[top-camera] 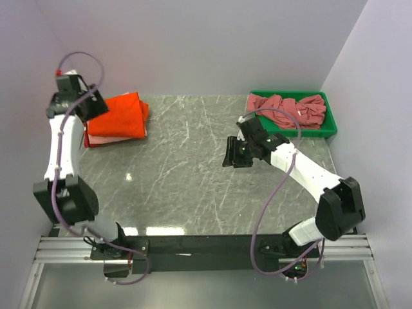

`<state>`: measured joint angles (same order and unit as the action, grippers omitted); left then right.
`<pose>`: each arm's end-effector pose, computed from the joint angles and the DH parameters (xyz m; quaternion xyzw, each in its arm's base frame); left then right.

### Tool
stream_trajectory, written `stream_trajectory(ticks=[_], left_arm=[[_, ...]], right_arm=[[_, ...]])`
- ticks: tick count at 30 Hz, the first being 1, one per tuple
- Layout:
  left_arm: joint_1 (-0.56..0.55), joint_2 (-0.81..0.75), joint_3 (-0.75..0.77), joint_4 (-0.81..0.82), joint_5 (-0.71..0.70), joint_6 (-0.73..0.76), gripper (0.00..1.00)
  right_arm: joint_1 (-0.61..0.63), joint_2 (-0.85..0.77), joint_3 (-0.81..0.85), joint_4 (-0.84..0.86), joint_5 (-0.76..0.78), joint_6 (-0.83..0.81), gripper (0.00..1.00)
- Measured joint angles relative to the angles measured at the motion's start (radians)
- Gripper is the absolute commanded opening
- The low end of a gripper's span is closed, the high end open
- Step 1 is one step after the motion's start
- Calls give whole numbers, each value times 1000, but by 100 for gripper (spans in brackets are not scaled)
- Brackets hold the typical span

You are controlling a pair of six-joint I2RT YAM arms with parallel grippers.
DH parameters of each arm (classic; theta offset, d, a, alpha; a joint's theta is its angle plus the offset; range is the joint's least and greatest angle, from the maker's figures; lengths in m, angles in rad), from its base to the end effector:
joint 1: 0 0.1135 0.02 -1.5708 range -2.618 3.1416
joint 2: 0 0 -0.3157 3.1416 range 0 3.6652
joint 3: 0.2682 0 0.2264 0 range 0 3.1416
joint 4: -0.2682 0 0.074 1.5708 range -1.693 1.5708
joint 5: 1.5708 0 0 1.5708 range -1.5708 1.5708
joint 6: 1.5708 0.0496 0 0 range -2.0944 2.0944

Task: Fold and stack the t-shirts
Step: Reset both grippers

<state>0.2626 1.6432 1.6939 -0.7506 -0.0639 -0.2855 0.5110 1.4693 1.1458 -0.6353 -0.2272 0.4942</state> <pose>0.3394 0.0945 0.4198 -0.2582 0.8688 0.0241 0.4219 0.2426 0.1488 0.3149 -0.0421 0.9471 0.2389 0.2102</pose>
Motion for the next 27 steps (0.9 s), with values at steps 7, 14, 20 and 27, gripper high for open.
stream_trajectory(ticks=[7,14,20,27], left_arm=[[-340,-333,-414,135,19,-100,96],[-686,-581,-690,211,-5,-273,99],[-809,-612,-722,210,-65,-354,99],[-821,-641,-750,220,-80,-402,100]], right_arm=[[0,-151,-99,42,87,6,56],[0,-292,-181,69,170,6,56],[0,-371,-250,91,215,6,56],[0,-456,-312,120,250,1,56]])
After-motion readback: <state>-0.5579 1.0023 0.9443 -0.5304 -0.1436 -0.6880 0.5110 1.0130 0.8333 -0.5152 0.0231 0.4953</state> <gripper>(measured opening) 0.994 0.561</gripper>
